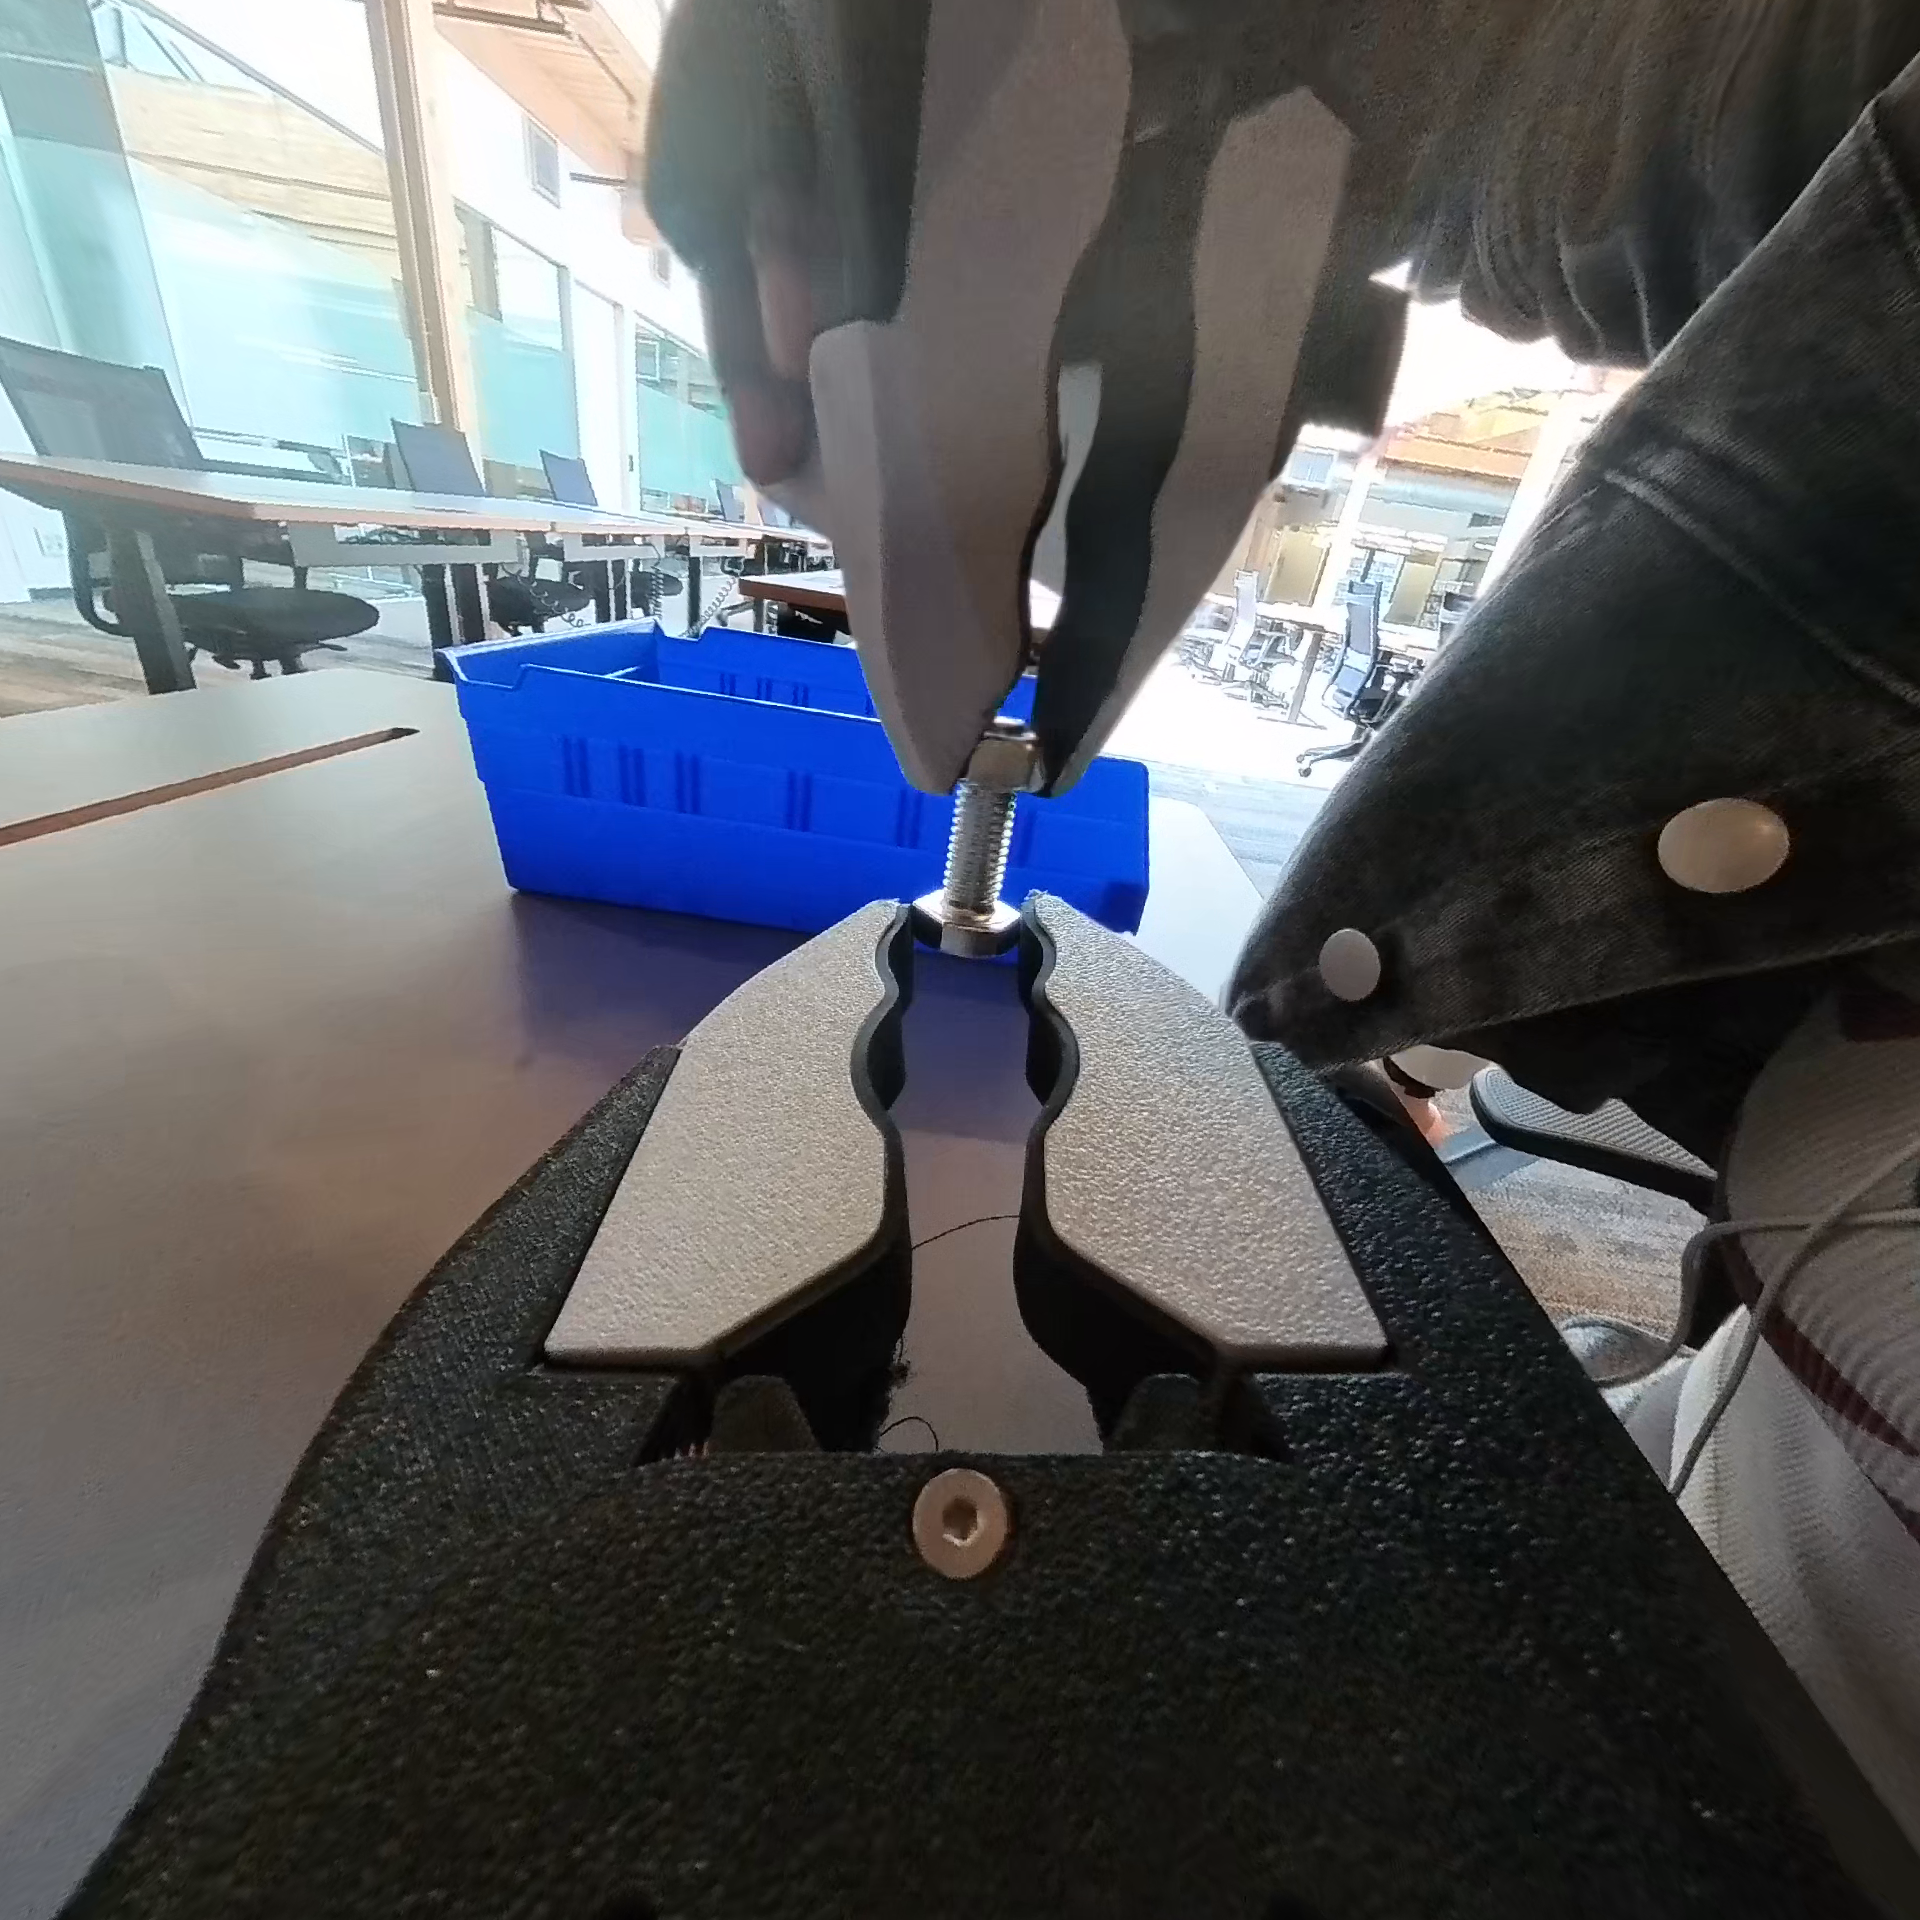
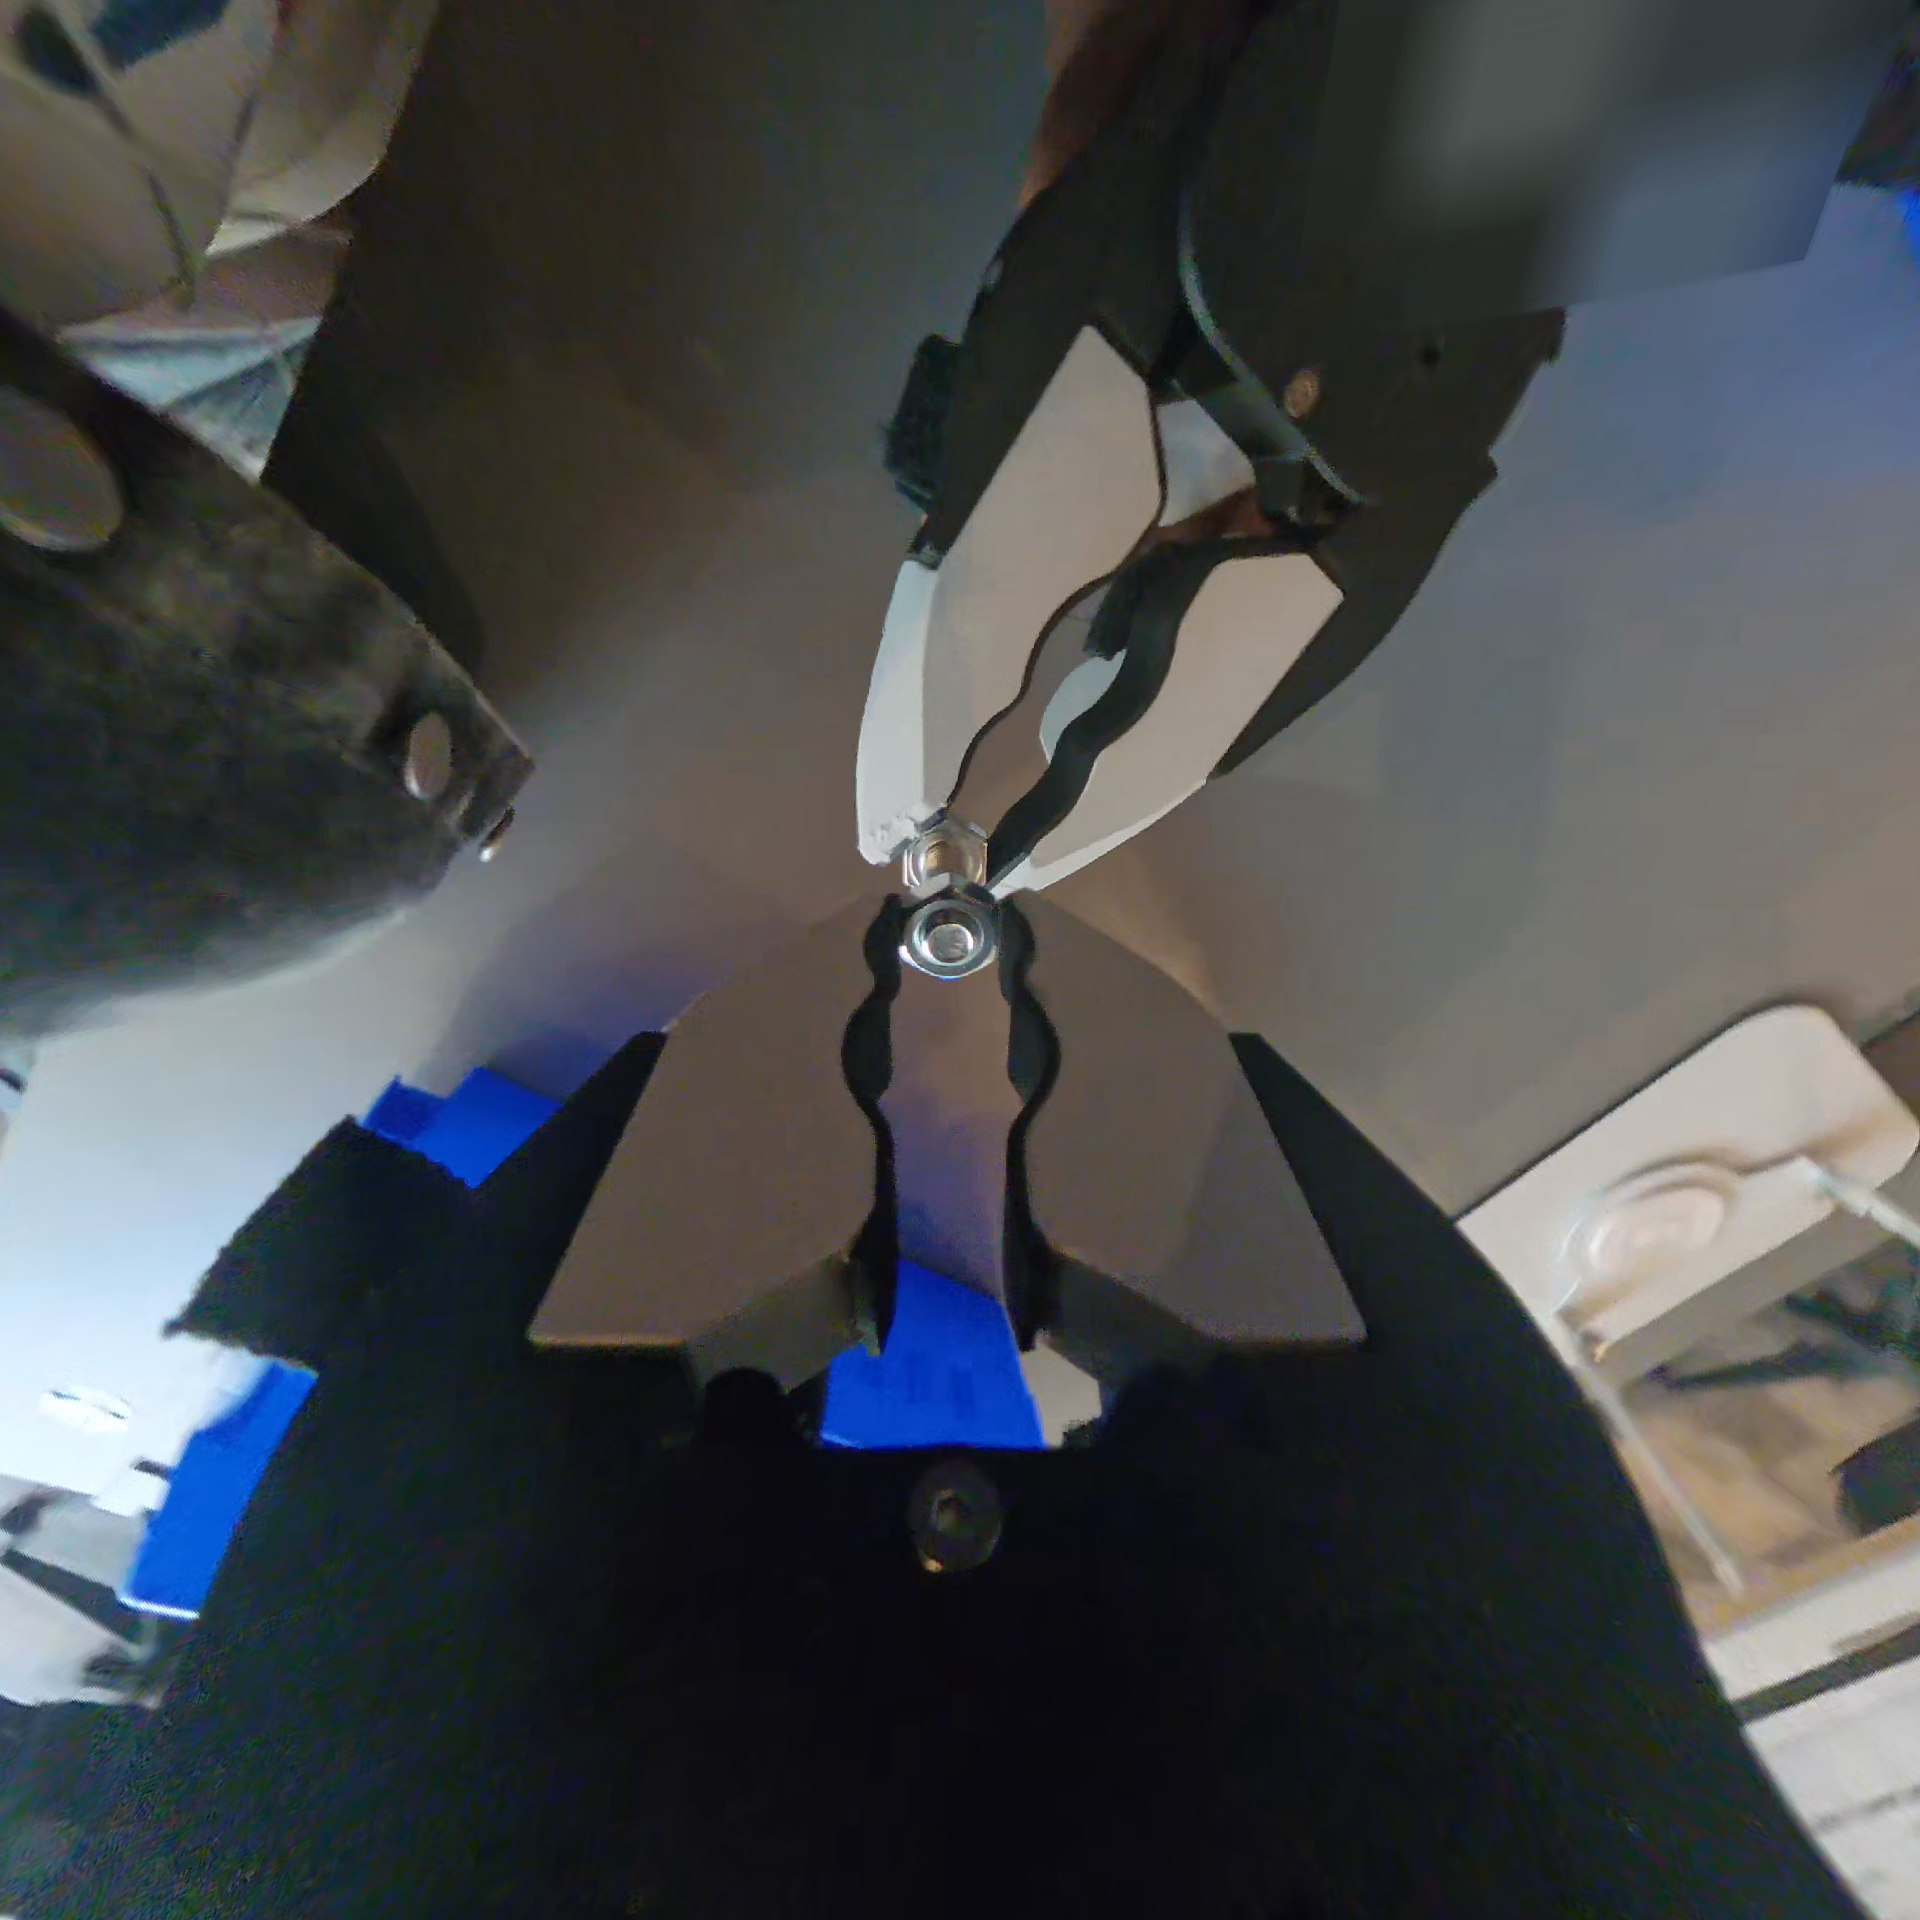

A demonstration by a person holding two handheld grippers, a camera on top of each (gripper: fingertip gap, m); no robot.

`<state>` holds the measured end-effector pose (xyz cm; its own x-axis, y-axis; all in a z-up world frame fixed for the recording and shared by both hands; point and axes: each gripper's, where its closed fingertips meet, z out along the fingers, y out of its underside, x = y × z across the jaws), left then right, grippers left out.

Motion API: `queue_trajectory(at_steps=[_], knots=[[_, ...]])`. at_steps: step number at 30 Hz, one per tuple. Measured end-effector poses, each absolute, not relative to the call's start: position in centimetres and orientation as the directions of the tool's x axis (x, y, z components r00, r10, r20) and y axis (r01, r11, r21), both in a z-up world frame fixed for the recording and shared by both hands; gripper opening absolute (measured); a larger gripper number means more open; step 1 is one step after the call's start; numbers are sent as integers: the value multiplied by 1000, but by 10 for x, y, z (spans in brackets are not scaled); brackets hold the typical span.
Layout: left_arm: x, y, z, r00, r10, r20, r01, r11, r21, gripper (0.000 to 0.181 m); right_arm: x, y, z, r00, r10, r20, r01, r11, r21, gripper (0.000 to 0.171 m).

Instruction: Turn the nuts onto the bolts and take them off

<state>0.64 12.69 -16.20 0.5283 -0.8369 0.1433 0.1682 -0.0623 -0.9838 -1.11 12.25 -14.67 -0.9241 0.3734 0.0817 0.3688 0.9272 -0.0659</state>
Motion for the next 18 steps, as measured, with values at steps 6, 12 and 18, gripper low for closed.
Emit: queue_trajectory(at_steps=[6,12,18], knots=[[5,128,-161,541,-829,144,174,-58,-983,19,-18,121,-148,-605,787,122,776,617,-132,17],[7,126,-162,532,-836,134,166,-52,-985,19,-12,120,-149,-596,801,57,788,597,-148,39],[8,125,-162,524,-841,134,164,-55,-985,19,-6,124,-147,-877,477,53,474,878,-58,33]])
